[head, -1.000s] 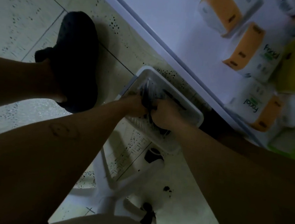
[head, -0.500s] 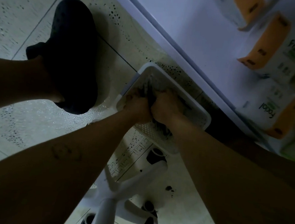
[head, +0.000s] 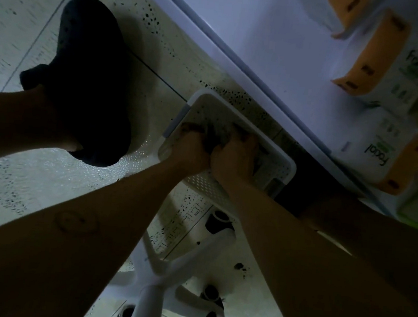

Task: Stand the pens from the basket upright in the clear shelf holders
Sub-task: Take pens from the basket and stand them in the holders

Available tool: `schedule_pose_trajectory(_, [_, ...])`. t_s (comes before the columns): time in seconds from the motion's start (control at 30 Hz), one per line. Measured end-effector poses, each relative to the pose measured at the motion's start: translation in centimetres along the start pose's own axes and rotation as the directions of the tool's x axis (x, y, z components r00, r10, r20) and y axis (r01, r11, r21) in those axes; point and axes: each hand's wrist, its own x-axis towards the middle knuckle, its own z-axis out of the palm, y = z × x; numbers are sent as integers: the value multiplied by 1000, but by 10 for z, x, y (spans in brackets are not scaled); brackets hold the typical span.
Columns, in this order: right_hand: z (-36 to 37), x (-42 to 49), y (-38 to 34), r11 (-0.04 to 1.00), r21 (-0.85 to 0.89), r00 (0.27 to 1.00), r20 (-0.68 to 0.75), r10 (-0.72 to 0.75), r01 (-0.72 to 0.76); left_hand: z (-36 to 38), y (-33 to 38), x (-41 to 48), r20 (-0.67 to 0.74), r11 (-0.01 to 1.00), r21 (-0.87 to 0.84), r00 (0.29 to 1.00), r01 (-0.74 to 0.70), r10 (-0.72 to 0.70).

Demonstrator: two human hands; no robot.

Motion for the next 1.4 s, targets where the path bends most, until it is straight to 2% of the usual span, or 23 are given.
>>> schedule_pose_trajectory(0.07, [1,-1,2,999,34,999,31,28,-29,0,-1,2,-2,999,-50,1000,10,-10])
schedule_pose_trajectory(0.17, [-1,-2,7,996,-88,996,94,-3,11,-3,3,4,-24,996,-85,1000,-1,-1])
schedule_pose_trajectory(0.37, [-12,5,19,974,-213,994,83,-67,83,4,13,-1,-130,1000,-13,992,2,-4])
schedule_pose_trajectory(0.5, [-7,10,27,961,-268,992,123,-38,70,3,11,-5,-216,992,-97,972,78,-97])
schedule_pose_trajectory(0.57, [-6,12,28,964,-263,991,137,-8,44,-2,11,-6,-211,988,-132,971,85,-112])
schedule_pose_trajectory(0.7, [-9,12,33,946,-314,988,152,-39,85,-12,16,-10,-143,991,-134,989,22,-41])
schedule_pose_trajectory(0.83, [-12,16,39,935,-337,983,171,-58,114,-16,24,-21,-153,976,-193,986,-98,69])
schedule_pose_trajectory(0.9, [-16,15,40,939,-320,987,139,-83,124,-18,25,-25,-109,973,-219,993,-75,52])
schedule_pose_trajectory(1.0, [-23,8,37,950,-287,990,100,-98,123,-23,23,-28,13,992,-116,998,56,-55])
schedule_pose_trajectory(1.13, [-30,-2,30,958,-251,991,13,-137,136,-26,26,-39,56,998,-49,998,40,-37])
schedule_pose_trajectory(1.3, [-37,-23,23,991,21,991,2,-131,131,-34,42,-56,86,969,-239,996,58,-38])
schedule_pose_trajectory(1.4, [-47,-43,19,984,131,992,-8,-122,122,-43,50,-66,24,987,-161,999,-18,22])
